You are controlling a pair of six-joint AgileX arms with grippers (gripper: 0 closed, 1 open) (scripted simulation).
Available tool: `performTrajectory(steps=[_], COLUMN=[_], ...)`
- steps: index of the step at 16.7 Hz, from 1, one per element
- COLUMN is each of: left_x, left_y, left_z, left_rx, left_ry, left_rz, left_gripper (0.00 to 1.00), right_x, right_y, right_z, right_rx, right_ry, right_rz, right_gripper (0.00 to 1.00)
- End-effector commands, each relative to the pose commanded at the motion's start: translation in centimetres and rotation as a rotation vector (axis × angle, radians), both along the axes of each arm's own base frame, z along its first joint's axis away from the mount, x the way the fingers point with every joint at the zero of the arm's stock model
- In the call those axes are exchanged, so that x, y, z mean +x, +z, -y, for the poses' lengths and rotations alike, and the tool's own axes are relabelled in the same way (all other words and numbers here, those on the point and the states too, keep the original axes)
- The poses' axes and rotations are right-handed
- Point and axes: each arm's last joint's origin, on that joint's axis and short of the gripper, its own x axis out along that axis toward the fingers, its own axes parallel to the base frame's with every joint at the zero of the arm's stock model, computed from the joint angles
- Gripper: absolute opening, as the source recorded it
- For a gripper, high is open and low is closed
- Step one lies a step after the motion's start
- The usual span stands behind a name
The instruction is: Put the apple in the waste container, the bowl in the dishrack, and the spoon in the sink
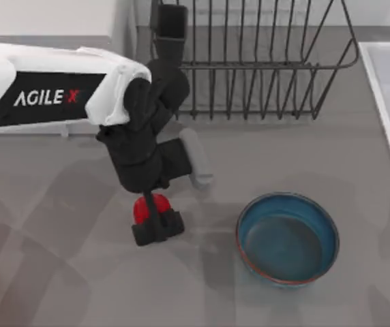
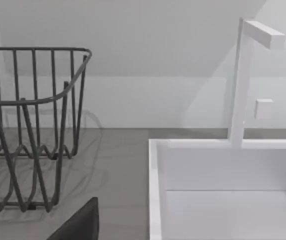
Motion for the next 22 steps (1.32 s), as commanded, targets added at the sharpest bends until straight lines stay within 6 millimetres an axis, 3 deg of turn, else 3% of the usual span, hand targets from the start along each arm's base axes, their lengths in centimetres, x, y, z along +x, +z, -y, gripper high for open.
performTrajectory(steps=[2, 6, 19, 22], left_x=[-0.14, -0.17, -0.17, -0.17], left_y=[-1.43, -1.65, -1.65, -1.65], left_z=[0.07, 0.08, 0.08, 0.08], left_rx=[0.004, 0.005, 0.005, 0.005], left_ry=[-0.001, -0.002, -0.002, -0.002], left_rz=[-0.006, -0.008, -0.008, -0.008], left_gripper=[1.00, 1.00, 0.02, 0.00], right_x=[0.00, 0.00, 0.00, 0.00], right_y=[0.00, 0.00, 0.00, 0.00], right_z=[0.00, 0.00, 0.00, 0.00], right_rx=[0.000, 0.000, 0.000, 0.000], right_ry=[0.000, 0.000, 0.000, 0.000], right_rz=[0.000, 0.000, 0.000, 0.000], right_gripper=[1.00, 1.00, 1.00, 1.00])
